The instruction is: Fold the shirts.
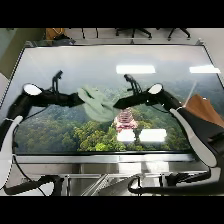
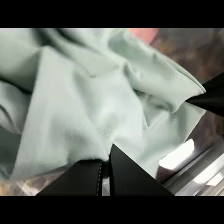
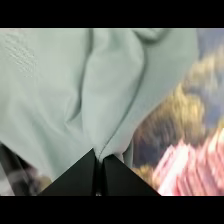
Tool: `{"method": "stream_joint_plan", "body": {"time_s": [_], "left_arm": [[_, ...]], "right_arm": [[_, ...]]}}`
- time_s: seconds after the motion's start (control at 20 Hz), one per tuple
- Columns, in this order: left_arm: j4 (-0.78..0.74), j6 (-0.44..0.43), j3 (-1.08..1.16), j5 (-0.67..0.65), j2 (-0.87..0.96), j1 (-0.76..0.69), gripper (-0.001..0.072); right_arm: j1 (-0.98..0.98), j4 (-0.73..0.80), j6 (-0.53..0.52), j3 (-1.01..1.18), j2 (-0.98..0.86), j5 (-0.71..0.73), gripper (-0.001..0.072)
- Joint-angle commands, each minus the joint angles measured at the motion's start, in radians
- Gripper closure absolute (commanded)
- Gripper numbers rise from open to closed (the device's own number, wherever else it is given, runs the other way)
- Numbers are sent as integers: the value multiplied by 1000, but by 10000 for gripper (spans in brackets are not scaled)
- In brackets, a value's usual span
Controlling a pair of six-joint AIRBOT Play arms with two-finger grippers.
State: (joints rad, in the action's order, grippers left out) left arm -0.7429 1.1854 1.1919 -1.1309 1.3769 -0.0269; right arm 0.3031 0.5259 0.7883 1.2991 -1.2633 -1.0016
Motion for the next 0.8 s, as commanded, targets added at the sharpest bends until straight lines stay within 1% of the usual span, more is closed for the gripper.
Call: {"method": "stream_joint_plan", "body": {"time_s": [0.0, 0.05, 0.2, 0.3, 0.4, 0.5, 0.55, 0.65, 0.7, 0.75], "left_arm": [[3, 21, 228, -86, -147, 31, 699], [3, 39, 315, -93, -191, 43, 699], [2, 54, 546, -90, -302, 59, 698], [2, 54, 652, -90, -358, 57, 698], [1, 55, 707, -118, -394, 49, 698], [0, 66, 694, -153, -418, 50, 698], [1, 77, 656, -180, -428, 50, 698], [2, 80, 534, -254, -432, 48, 697], [2, 80, 457, -284, -427, 48, 697], [2, 79, 366, -302, -415, 48, 697]], "right_arm": [[-15, -4, 12, 173, 162, -6, 695], [-17, -3, 12, 235, 226, 12, 695], [-16, 0, 11, 375, 399, 89, 695], [-16, 29, 12, 410, 483, 95, 694], [-16, 39, 13, 410, 535, 72, 694], [-16, 61, 55, 410, 549, 32, 694], [-16, 109, 92, 410, 547, 4, 694], [-16, 241, 210, 404, 502, -79, 694], [-16, 280, 249, 391, 464, -124, 694], [-16, 291, 264, 369, 418, -164, 693]]}}
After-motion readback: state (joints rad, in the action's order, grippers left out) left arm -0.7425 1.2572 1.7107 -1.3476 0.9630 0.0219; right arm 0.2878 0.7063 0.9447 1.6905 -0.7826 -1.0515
